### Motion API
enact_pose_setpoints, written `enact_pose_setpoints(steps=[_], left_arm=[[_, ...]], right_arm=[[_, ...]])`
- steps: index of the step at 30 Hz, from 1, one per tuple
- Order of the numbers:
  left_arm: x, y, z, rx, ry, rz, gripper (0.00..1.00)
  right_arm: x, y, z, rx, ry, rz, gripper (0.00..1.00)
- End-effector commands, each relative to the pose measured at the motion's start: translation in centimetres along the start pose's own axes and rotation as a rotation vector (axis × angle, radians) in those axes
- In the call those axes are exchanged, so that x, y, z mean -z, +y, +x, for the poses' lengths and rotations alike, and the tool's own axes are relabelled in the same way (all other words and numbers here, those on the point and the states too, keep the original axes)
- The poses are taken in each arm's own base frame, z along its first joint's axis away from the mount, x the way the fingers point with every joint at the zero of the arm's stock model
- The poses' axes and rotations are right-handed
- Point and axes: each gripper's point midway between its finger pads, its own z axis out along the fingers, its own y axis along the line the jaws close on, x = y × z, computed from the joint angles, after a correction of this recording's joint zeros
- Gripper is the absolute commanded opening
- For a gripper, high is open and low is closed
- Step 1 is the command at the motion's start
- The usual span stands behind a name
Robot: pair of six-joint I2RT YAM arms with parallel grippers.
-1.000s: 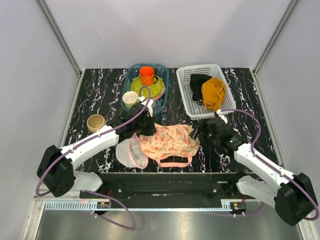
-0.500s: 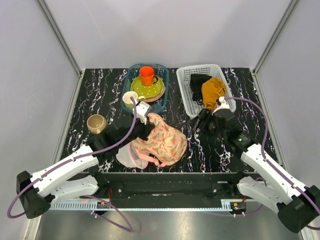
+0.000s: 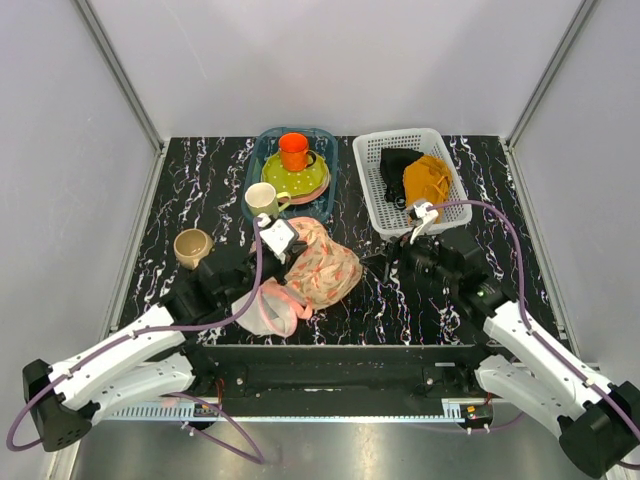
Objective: Unzip the laundry bag and remove the bra
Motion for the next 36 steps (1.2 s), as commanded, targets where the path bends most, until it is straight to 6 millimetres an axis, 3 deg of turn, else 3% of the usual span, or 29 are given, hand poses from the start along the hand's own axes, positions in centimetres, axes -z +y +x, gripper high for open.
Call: enact_pose_setpoints(steps=[1, 3, 10, 14, 22, 28, 36], left_arm=[[0.7, -1.6, -5.8, -0.070, -0.194, 0.106, 0.00], [0.8, -2.1, -6.0, -0.071, -0.193, 0.139, 0.00], [2.1, -4.0, -8.2, -0.132, -0.185, 0.271, 0.00], [3.1, -4.7, -9.8, -0.146, -0.210, 0.318, 0.00], [4.2, -6.2, -11.9, -0.171, -0.275, 0.416, 0.00], [4.4, -6.3, -13.0, -0.192, -0.305, 0.423, 0.00], [3.3, -5.6, -13.0, -0.184, -0.311, 0.372, 0.00]], right_arm=[[0.3, 2.4, -2.7, 0.229, -0.059, -0.133, 0.87], [-0.1, 1.8, -1.7, 0.221, 0.005, -0.117, 0.89], [-0.6, 2.5, -3.0, 0.267, -0.056, -0.159, 0.88], [0.0, 5.3, -2.1, 0.297, 0.002, -0.331, 0.85], [0.5, 7.5, 0.4, 0.290, 0.072, -0.470, 0.81], [1.0, 9.7, 1.5, 0.317, 0.084, -0.578, 0.85], [1.1, 10.2, 2.4, 0.285, 0.129, -0.617, 0.82]])
